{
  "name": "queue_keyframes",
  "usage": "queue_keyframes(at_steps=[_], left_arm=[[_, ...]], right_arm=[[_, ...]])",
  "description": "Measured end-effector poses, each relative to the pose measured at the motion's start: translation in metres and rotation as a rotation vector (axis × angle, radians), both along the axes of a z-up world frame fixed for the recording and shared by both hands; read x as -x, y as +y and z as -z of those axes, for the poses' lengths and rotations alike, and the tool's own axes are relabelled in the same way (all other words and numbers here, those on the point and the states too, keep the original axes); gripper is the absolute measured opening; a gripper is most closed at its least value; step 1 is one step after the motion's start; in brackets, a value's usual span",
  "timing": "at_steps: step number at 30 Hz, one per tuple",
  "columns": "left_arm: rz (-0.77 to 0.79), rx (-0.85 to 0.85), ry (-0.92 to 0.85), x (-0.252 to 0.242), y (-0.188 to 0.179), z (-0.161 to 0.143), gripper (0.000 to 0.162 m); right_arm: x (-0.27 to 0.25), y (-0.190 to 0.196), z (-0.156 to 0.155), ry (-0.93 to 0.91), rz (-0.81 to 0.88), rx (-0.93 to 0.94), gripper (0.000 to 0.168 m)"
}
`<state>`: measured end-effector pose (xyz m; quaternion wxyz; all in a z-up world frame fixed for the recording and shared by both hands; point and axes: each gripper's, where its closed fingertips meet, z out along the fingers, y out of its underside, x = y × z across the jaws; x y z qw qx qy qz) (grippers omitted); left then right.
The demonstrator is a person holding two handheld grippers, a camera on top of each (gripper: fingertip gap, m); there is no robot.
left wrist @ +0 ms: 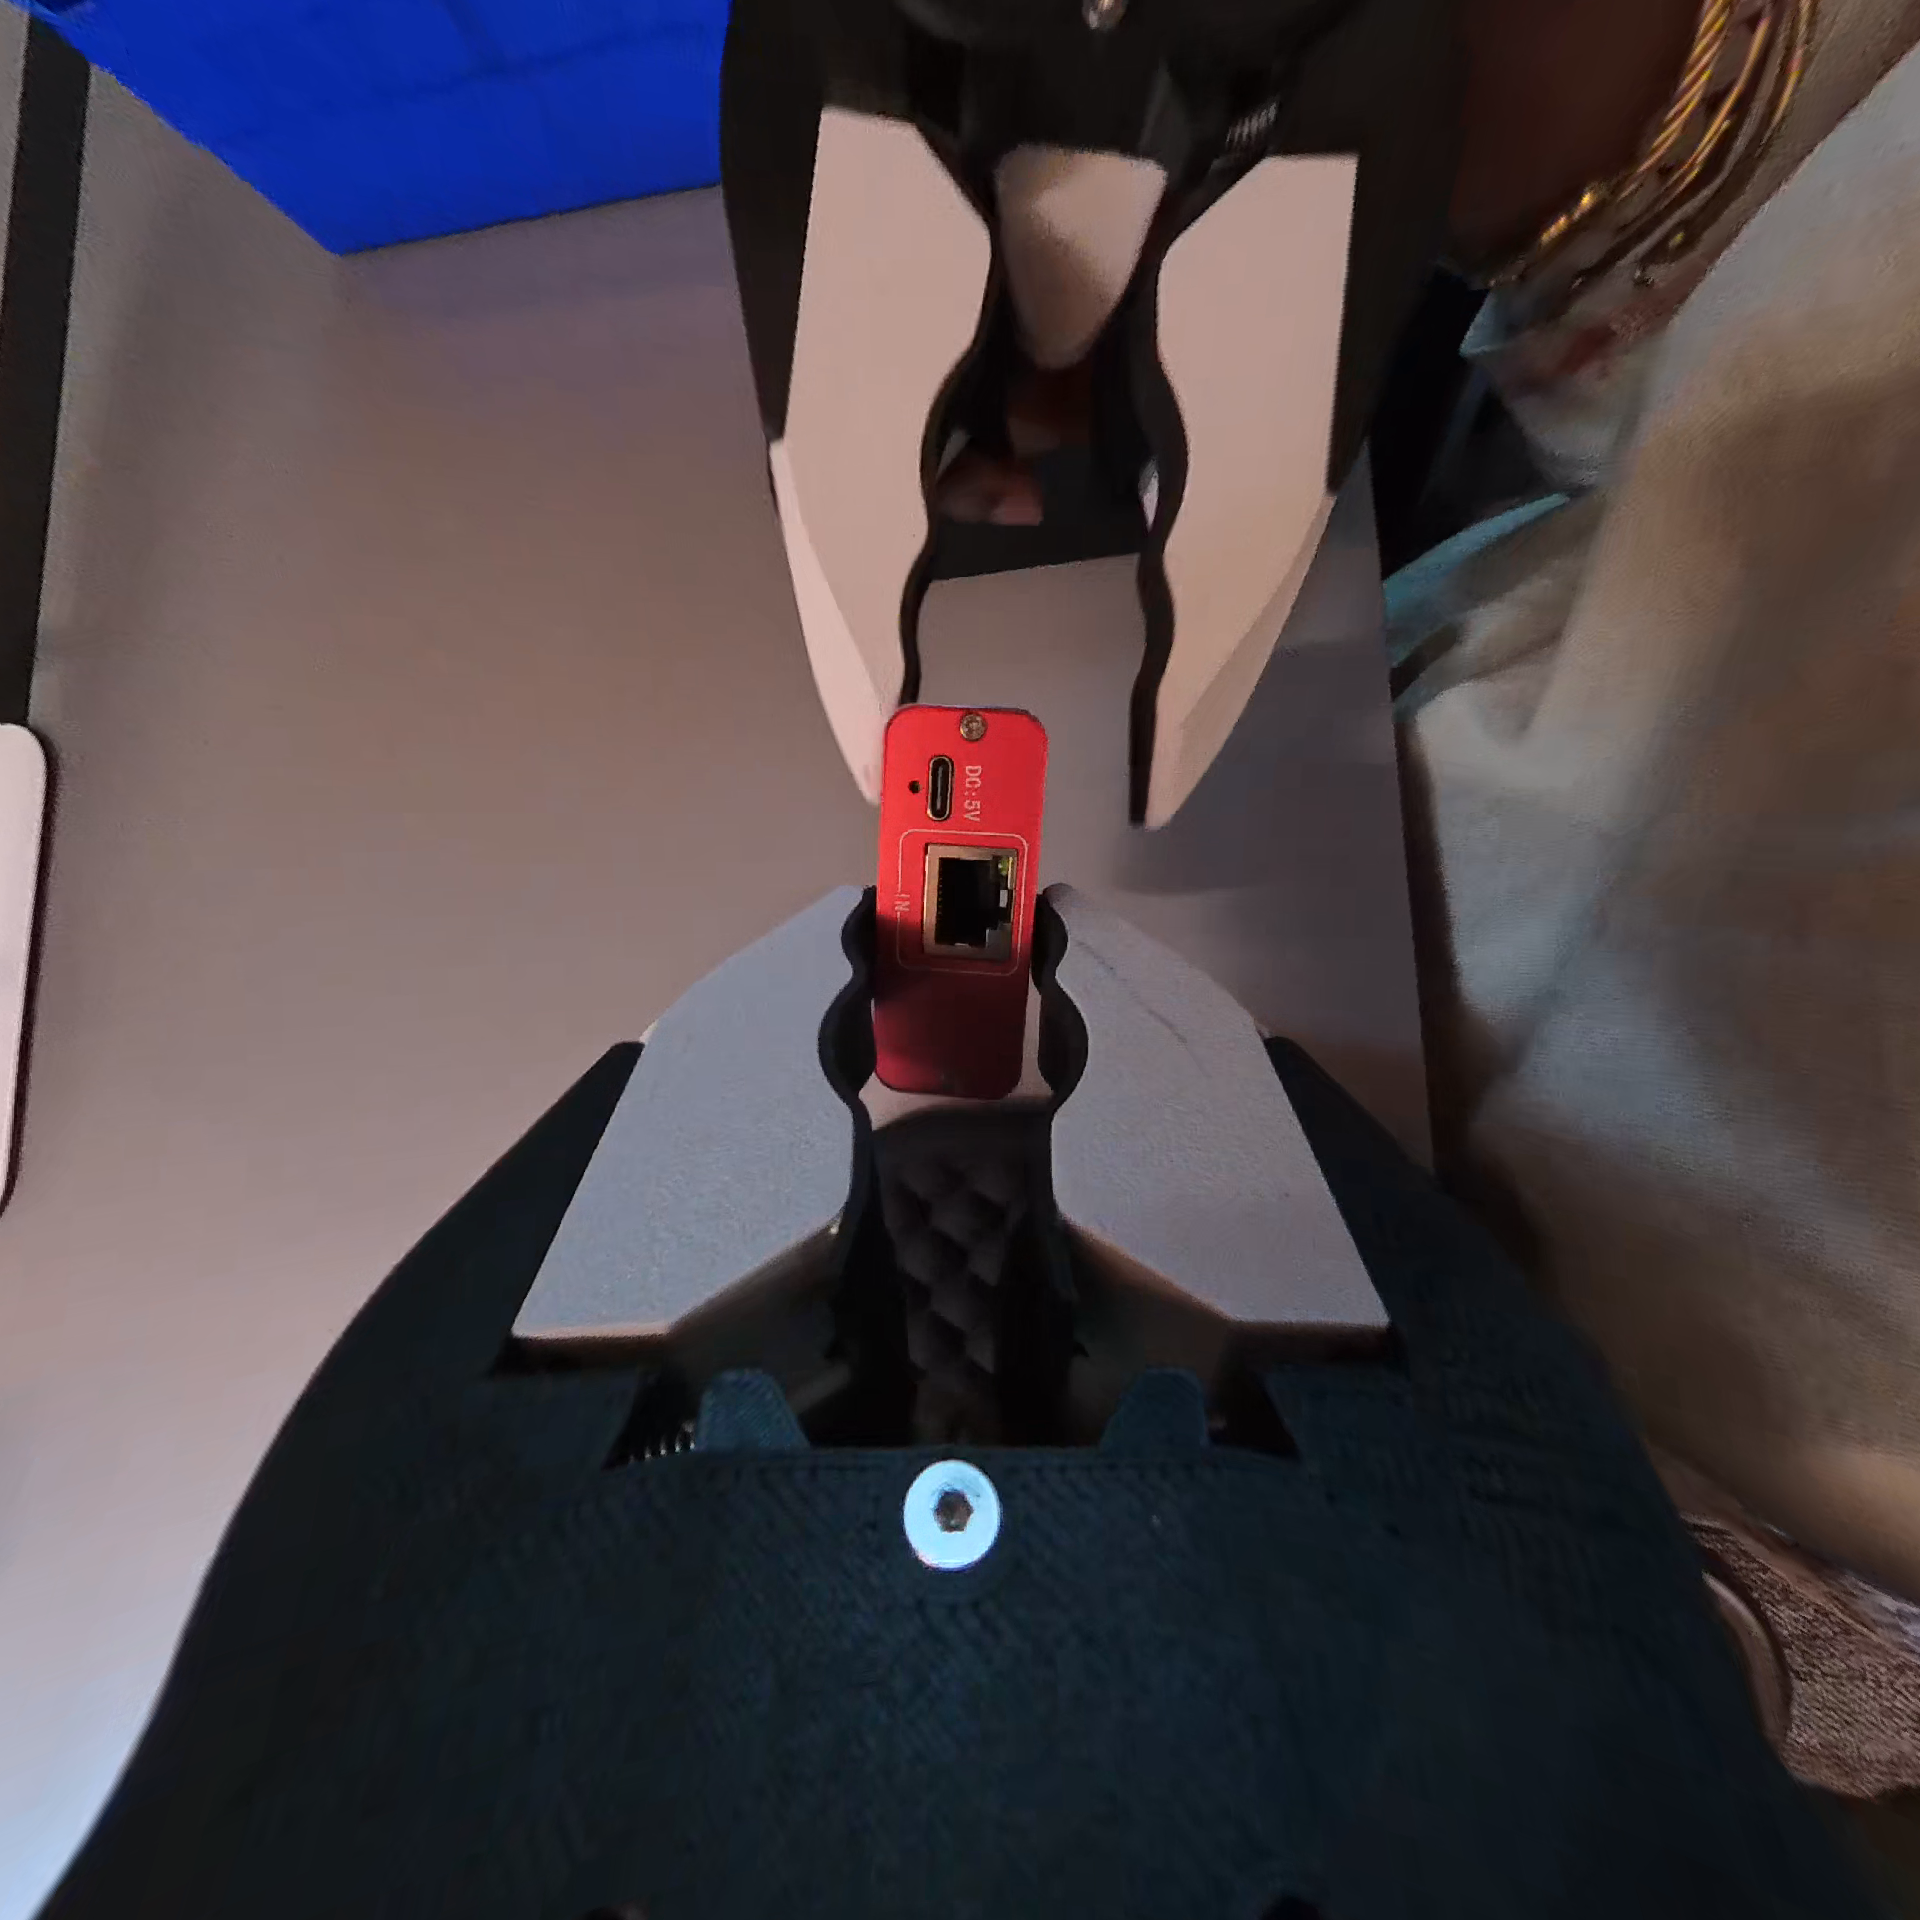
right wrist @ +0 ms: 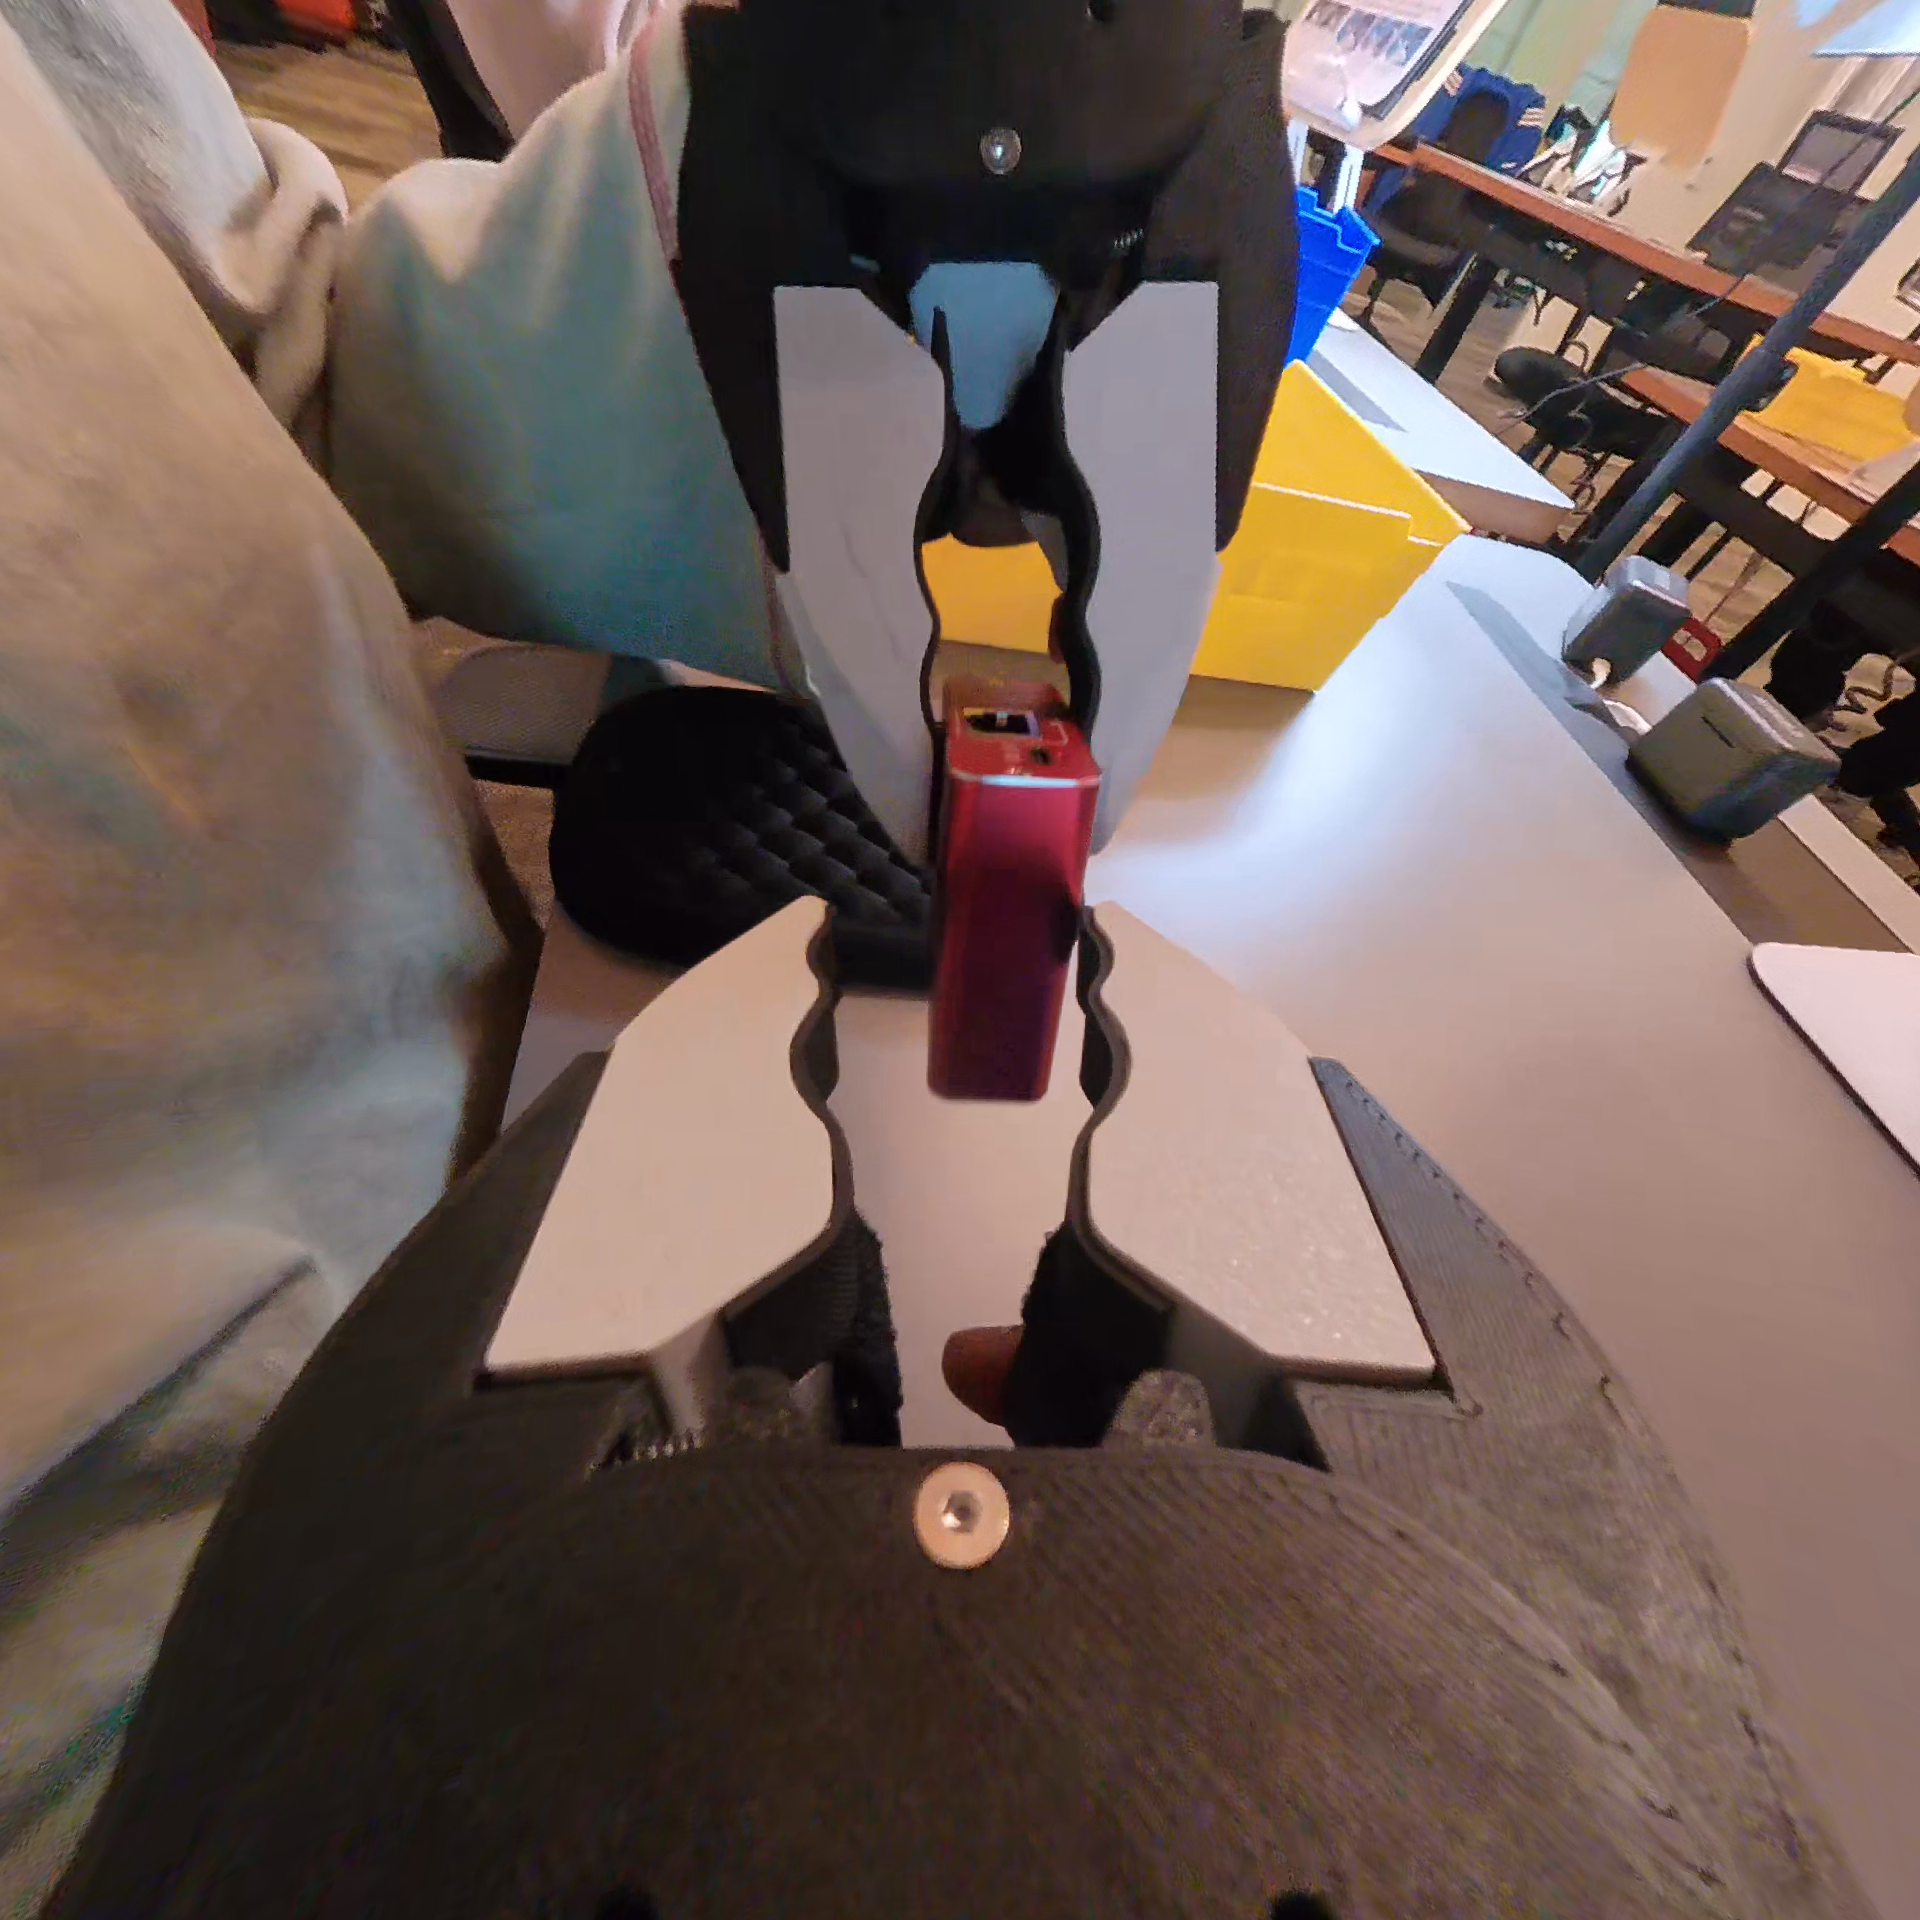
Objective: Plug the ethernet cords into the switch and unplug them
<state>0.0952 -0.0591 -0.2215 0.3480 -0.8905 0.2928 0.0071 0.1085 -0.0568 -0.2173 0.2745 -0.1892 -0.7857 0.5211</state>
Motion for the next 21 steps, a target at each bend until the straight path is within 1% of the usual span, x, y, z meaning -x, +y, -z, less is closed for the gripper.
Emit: queue_keyframes(at_steps=[1, 2, 3, 5, 7, 9, 11, 13, 14, 15, 17, 19, 20, 21], left_arm=[[0.009, 0.002, -0.005, -0.002, 0.0, 0.0, 0.027], [0.024, 0.011, -0.008, -0.004, -0.001, 0.001, 0.027], [0.025, 0.0, -0.003, -0.004, -0.001, 0.0, 0.027], [0.027, -0.023, -0.032, -0.007, 0.0, -0.002, 0.027], [0.025, -0.067, -0.109, -0.013, 0.001, -0.009, 0.029], [-0.006, -0.131, -0.168, -0.011, 0.003, -0.015, 0.038], [-0.03, -0.193, -0.264, -0.012, 0.003, -0.019, 0.045], [-0.031, -0.298, -0.38, -0.02, 0.006, -0.026, 0.044], [-0.035, -0.353, -0.422, -0.023, 0.008, -0.03, 0.033], [-0.045, -0.408, -0.45, -0.024, 0.009, -0.033, 0.027], [-0.071, -0.468, -0.492, -0.024, 0.011, -0.035, 0.027], [-0.156, -0.538, -0.543, -0.018, 0.016, -0.04, 0.026], [-0.22, -0.576, -0.563, -0.01, 0.019, -0.042, 0.026], [-0.294, -0.607, -0.569, 0.001, 0.021, -0.043, 0.026]], right_arm=[[0.002, -0.002, 0.0, 0.001, 0.003, 0.009, 0.042], [0.005, -0.002, 0.001, 0.005, 0.016, 0.012, 0.032], [0.006, -0.001, 0.001, 0.01, 0.022, 0.012, 0.027], [0.004, 0.0, -0.003, 0.015, 0.005, 0.057, 0.026], [-0.002, 0.0, -0.011, 0.015, -0.038, 0.131, 0.026], [-0.007, 0.004, -0.017, 0.003, -0.068, 0.199, 0.026], [-0.01, 0.008, -0.023, 0.002, -0.085, 0.264, 0.026], [-0.013, 0.012, -0.028, -0.012, -0.108, 0.329, 0.026], [-0.014, 0.013, -0.03, -0.016, -0.124, 0.356, 0.026], [-0.015, 0.013, -0.031, -0.017, -0.137, 0.379, 0.026], [-0.017, 0.015, -0.035, -0.011, -0.152, 0.419, 0.025], [-0.01, 0.022, -0.042, 0.024, -0.097, 0.457, 0.027], [-0.003, 0.028, -0.046, 0.055, -0.037, 0.472, 0.028], [0.004, 0.034, -0.051, 0.102, 0.04, 0.478, 0.038]])
